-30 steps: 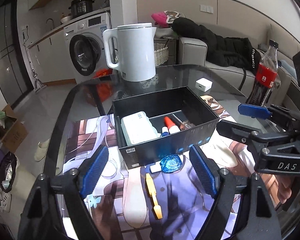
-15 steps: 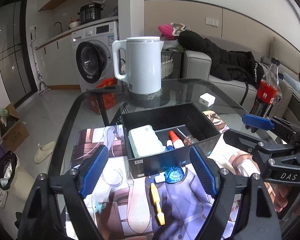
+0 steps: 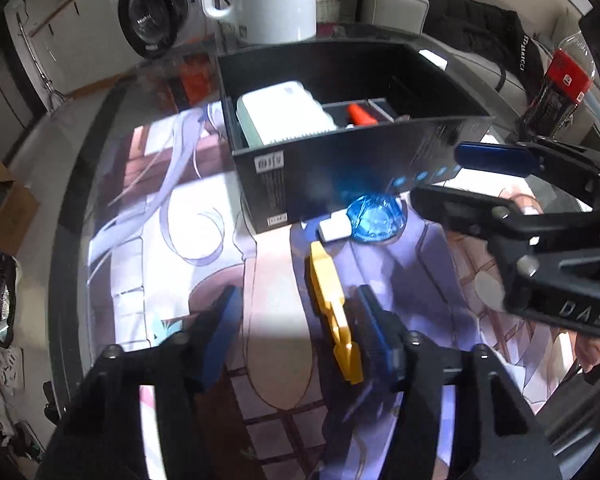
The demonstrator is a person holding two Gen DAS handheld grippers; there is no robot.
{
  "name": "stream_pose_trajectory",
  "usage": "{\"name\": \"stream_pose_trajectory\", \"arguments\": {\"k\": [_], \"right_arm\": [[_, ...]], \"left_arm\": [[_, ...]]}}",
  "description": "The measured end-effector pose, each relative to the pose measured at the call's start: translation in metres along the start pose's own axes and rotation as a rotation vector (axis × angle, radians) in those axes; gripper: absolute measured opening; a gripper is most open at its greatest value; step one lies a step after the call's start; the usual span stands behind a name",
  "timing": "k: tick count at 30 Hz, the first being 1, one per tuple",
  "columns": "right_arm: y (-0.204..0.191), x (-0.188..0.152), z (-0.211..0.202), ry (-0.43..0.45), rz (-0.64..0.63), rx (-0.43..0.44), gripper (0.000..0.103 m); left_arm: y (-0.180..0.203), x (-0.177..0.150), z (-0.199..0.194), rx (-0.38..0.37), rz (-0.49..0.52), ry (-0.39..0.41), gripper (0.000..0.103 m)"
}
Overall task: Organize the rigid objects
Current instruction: 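Grasp the yellow plastic tool with the left gripper while the right gripper grasps the blue crystal, then carry the yellow tool and blue crystal over the black box and release both inside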
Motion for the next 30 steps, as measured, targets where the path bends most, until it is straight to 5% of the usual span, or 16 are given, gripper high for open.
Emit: {"name": "stream_pose_trajectory", "arguments": {"k": [2, 6, 12, 13, 14, 23, 30], "right_arm": [[-0.012, -0.001, 0.010, -0.021, -0.025, -0.003, 0.058], [-0.024, -0.003, 0.029, -0.058, -0.016, -0.018, 0.058], [-0.040, -0.008, 0.054, -0.112, -0.008, -0.036, 0.057], [-0.041, -0.008, 0.054, -0.107, -0.022, -0.059, 0.054], [-0.041, -0.008, 0.054, -0.107, -0.031, -0.073, 0.039], [-0.039, -0.025, 0.041, -0.152, -0.007, 0.005, 0.039], [-0.038, -0.019, 0.009, -0.052, -0.002, 0.054, 0.039]], "left_arm": [[0.000, -0.003, 0.003, -0.006, 0.019, -0.012, 0.017], [-0.007, -0.007, -0.004, 0.007, 0.019, -0.004, 0.008], [-0.015, -0.014, -0.013, 0.003, 0.020, 0.006, 0.007], [-0.016, -0.016, -0.014, 0.001, 0.020, 0.007, 0.007], [-0.016, -0.017, -0.015, 0.002, 0.022, 0.007, 0.007], [-0.018, -0.013, -0.006, 0.015, 0.033, -0.010, 0.006], [-0.018, 0.009, -0.050, 0.036, 0.039, 0.157, 0.006]]}}
Point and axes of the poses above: each gripper's, at about its wrist camera, not at the fingertips, and z roughly the way its jaws point, y to its right, x to its top, the point moved 10 cm from there along z, roughly the way its jaws point, and after that the axes turned 3 degrees about z, right-handed, at the moved point
